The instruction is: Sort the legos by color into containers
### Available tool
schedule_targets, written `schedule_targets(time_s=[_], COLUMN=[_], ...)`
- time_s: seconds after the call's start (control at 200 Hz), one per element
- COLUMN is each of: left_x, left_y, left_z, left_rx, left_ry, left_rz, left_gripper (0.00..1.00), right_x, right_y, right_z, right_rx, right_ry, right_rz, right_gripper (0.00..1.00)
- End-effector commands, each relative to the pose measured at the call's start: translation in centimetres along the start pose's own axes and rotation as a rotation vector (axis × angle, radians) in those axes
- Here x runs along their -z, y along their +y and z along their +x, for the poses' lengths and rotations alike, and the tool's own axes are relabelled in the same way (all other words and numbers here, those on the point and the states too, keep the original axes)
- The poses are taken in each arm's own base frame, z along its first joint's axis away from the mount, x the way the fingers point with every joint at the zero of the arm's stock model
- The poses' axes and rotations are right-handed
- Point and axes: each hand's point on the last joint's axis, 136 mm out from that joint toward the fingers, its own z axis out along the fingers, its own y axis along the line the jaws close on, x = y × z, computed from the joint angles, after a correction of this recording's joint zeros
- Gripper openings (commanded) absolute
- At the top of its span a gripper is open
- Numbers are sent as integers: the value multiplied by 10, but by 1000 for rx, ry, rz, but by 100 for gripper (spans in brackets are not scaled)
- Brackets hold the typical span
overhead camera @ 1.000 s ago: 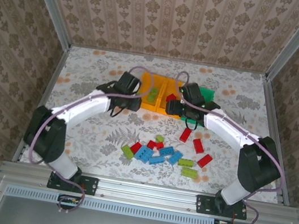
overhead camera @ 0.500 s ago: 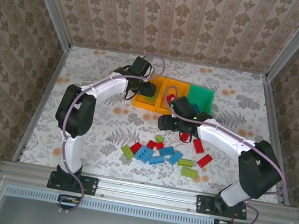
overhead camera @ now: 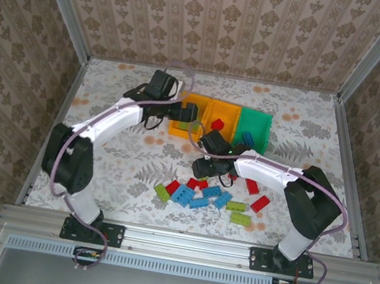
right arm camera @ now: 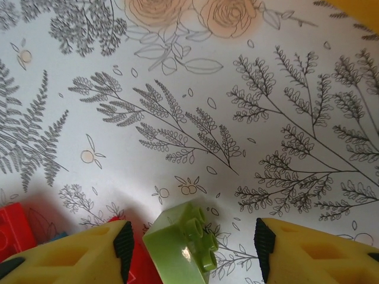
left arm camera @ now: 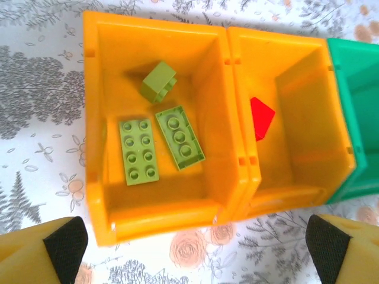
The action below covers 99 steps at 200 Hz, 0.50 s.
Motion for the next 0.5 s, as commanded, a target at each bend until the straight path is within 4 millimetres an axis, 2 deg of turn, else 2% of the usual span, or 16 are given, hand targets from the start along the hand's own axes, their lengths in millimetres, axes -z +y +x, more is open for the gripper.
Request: schedule_targets(time_s=[0.0, 0.235, 0.37, 0.49], left_x=[13, 34, 42, 47], left_y=[17, 45, 54, 59], left_z=[26, 78, 94, 105], left_rx=[20, 69, 92, 104], left_ry=[24, 47, 50, 49], left_rz=[-55, -117, -130, -144], left_gripper=[100, 100, 100, 100], right_x=[-6, -12, -18, -23], right_y=[3, 6, 6, 2], right_z=[10, 22, 22, 24], right_rx=[60, 97, 108, 116], right_ry=[53, 86, 105, 123], right_rz=[13, 13, 17, 39], right_gripper=[59, 58, 55, 45])
